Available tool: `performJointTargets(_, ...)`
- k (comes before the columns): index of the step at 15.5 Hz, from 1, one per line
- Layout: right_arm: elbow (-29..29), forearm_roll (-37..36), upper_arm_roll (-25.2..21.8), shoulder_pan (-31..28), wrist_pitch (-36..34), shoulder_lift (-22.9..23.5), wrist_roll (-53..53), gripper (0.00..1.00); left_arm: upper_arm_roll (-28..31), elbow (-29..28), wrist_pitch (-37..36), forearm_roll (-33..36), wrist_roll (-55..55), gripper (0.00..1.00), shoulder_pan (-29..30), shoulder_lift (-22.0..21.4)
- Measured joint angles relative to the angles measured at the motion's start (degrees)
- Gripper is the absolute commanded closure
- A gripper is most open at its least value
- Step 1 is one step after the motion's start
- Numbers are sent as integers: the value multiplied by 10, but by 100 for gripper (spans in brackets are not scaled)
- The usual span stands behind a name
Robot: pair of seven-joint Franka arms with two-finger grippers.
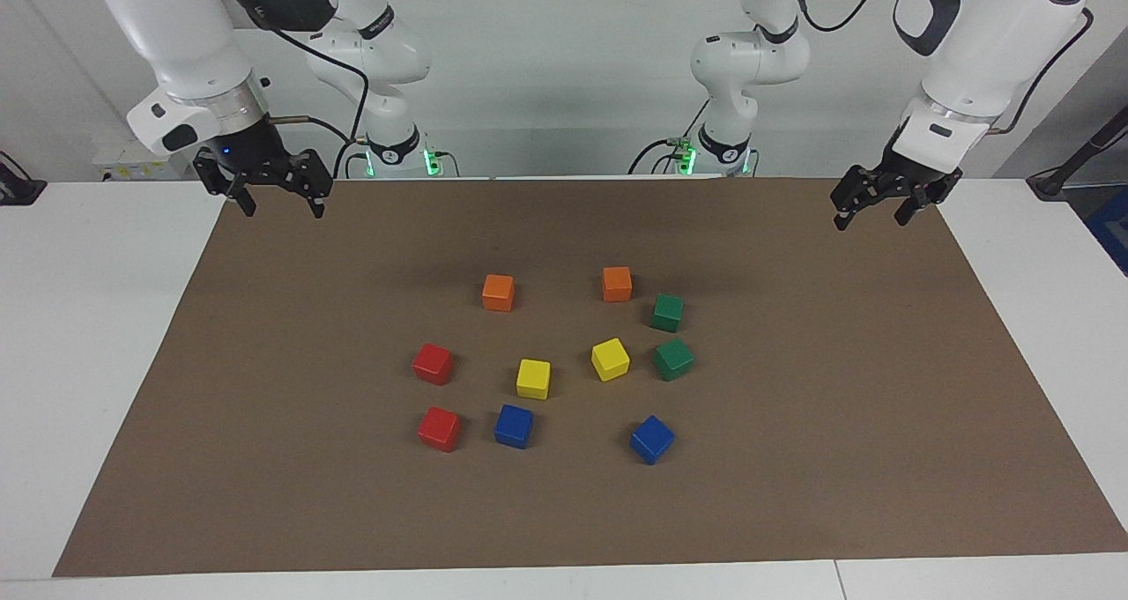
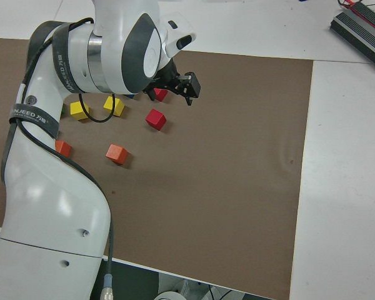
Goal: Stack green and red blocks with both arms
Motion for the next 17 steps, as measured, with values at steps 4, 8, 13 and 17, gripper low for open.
performJointTargets(4, 0, 0, 0, 0, 0, 0, 0, 0, -1, 0, 0, 0, 1, 0, 0, 0)
performJointTargets(8, 0, 0, 0, 0, 0, 0, 0, 0, 0, 0, 0, 0, 1, 0, 0, 0)
performJointTargets(13, 0, 0, 0, 0, 0, 0, 0, 0, -4, -21, 36, 0, -14, 0, -1, 1)
performJointTargets(17, 0, 0, 0, 0, 0, 0, 0, 0, -8, -91, 115, -1, -120, 0, -49, 18)
